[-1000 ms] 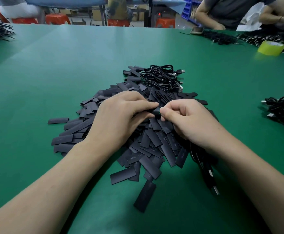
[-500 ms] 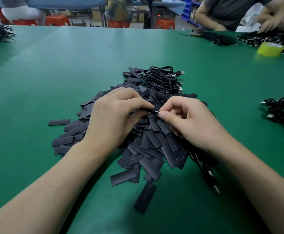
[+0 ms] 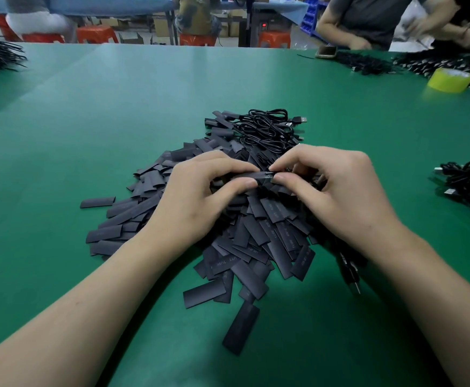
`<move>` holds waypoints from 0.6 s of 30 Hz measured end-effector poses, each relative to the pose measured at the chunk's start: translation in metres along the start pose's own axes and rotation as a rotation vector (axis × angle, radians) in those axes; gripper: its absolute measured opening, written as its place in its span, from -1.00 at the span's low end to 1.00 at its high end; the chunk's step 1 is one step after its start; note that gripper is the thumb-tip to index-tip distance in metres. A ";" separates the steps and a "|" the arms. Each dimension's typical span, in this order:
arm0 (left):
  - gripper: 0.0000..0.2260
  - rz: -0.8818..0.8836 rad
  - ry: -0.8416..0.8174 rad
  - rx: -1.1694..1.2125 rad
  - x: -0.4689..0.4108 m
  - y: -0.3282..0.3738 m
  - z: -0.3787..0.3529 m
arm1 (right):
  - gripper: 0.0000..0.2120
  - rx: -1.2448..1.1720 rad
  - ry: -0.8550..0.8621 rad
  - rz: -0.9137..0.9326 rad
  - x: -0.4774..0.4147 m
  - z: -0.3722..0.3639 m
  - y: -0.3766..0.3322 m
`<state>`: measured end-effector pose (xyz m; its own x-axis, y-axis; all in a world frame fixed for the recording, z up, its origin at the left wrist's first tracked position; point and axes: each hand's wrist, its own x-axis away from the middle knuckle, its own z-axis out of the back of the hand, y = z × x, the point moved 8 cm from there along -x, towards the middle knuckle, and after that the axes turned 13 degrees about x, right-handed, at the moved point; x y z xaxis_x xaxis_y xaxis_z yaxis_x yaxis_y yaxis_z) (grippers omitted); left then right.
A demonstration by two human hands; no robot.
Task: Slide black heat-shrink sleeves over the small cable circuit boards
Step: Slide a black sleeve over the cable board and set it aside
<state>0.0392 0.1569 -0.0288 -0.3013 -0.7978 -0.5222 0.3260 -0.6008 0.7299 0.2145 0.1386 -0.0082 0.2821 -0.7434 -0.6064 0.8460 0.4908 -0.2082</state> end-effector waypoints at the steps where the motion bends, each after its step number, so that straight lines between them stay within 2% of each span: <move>1: -0.84 0.012 0.005 0.023 0.000 0.000 0.000 | -0.92 -0.007 0.001 0.003 0.000 0.000 0.000; 8: -0.90 0.108 -0.032 0.164 0.000 -0.008 -0.007 | -0.94 -0.007 -0.001 0.055 -0.001 -0.001 -0.005; 18: -0.89 0.056 0.019 0.145 0.003 -0.003 -0.009 | -0.95 0.013 0.011 0.068 0.001 -0.001 -0.010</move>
<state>0.0449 0.1558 -0.0366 -0.2691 -0.8315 -0.4860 0.2090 -0.5430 0.8133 0.2058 0.1334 -0.0073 0.3338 -0.7035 -0.6274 0.8311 0.5337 -0.1561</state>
